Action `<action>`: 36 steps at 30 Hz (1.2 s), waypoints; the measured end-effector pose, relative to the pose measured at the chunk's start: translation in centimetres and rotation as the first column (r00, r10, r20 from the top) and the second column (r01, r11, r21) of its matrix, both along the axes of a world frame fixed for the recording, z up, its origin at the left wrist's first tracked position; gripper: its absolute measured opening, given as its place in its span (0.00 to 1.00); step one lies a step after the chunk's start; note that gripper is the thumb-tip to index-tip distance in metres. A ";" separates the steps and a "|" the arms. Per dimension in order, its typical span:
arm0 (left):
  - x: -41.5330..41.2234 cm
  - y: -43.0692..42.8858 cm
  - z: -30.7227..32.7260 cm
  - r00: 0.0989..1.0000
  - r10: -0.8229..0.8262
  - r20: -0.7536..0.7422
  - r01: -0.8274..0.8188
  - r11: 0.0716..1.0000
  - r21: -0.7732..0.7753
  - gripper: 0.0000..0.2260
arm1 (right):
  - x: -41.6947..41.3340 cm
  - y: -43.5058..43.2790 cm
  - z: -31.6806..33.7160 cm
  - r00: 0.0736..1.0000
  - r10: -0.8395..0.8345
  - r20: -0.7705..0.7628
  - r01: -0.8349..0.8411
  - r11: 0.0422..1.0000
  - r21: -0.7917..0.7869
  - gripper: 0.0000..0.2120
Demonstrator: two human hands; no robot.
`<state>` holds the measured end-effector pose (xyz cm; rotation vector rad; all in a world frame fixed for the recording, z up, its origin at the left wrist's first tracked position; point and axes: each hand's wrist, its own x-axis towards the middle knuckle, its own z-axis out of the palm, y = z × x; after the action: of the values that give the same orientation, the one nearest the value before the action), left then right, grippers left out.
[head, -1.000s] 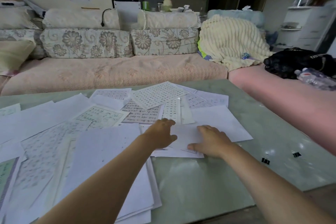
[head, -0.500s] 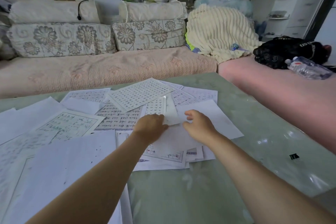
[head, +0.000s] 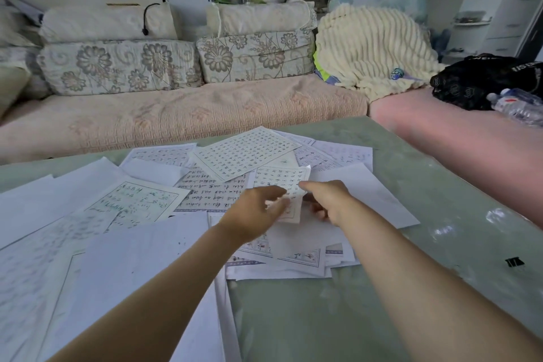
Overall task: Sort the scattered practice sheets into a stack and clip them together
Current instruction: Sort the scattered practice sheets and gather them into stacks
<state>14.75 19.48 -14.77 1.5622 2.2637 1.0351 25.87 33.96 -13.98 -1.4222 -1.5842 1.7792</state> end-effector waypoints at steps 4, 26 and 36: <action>-3.5 -1.3 -0.1 0.945 0.229 -0.233 -0.257 0.961 -0.097 0.25 | -0.7 -0.6 0.3 0.992 0.069 0.104 -0.079 0.993 0.090 0.08; 3.4 0.2 1.4 0.970 -0.105 -0.220 0.065 0.981 -0.182 0.14 | 3.6 1.2 1.4 0.991 0.093 0.095 -0.100 0.992 0.080 0.10; 0.4 4.6 0.3 0.933 -0.124 -0.337 -0.015 0.924 -0.382 0.39 | 5.2 2.6 0.1 0.975 0.050 0.218 -0.086 0.984 0.157 0.12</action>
<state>15.12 24.07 -14.49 1.7290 2.4349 0.2766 31.11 36.55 -13.85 -1.5374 -1.8630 1.5306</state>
